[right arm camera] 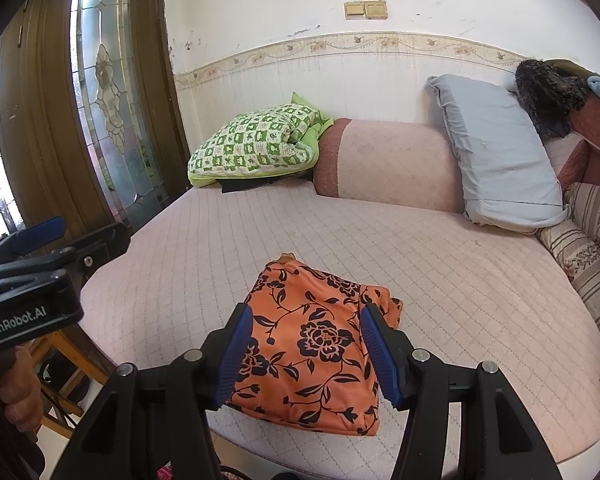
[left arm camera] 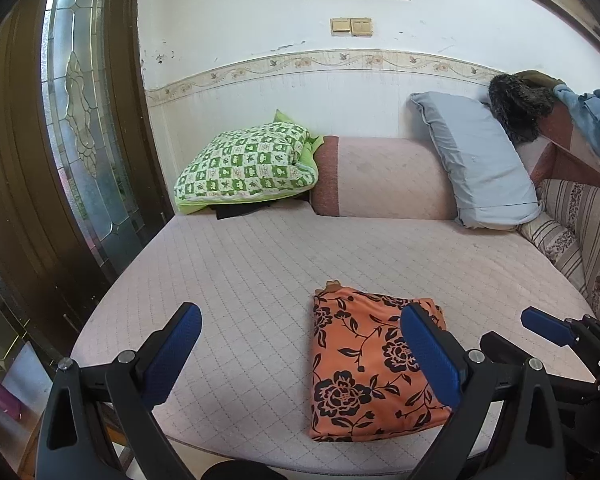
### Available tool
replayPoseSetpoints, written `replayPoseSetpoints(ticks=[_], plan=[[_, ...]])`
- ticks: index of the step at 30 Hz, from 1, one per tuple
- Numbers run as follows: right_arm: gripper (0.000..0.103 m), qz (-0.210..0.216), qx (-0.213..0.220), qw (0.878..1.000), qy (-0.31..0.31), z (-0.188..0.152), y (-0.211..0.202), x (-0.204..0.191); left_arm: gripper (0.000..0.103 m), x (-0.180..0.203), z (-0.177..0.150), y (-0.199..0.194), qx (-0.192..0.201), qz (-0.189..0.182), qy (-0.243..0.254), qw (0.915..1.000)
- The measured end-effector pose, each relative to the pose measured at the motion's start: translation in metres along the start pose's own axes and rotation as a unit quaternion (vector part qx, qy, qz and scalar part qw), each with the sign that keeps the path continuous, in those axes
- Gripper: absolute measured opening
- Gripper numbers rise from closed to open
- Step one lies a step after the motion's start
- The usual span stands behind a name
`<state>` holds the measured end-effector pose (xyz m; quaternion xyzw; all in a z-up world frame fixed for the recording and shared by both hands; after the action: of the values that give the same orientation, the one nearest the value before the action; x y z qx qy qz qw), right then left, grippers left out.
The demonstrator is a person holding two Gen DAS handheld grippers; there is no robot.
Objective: Fold small clothes
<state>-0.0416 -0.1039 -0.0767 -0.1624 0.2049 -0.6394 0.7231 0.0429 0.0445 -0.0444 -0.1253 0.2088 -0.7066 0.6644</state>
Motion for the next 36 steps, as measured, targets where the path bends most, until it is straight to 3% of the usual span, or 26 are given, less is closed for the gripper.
replayPoseSetpoints(ticks=[20,36], plan=[[0.060,0.001,-0.012,1.000,-0.004,0.013,0.032,-0.004,0.100,-0.007,0.001,0.034,-0.022,-0.004,-0.008,0.9997],[0.060,-0.012,-0.001,1.000,0.001,0.011,0.018,0.001,0.100,0.001,0.000,0.018,-0.016,-0.017,0.003,0.9997]])
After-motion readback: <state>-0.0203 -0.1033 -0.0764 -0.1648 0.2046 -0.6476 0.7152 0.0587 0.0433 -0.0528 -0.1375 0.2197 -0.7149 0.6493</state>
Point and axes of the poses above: each gripper's, at about its wrist camera, not at the fingertips, and y roughly the way its jaws point, x to its right, z to its top, the point moved 1 cm from there along y, roughly the way its jaws point, and after that the axes turned 5 degrees about x, right-handed, at the moved point
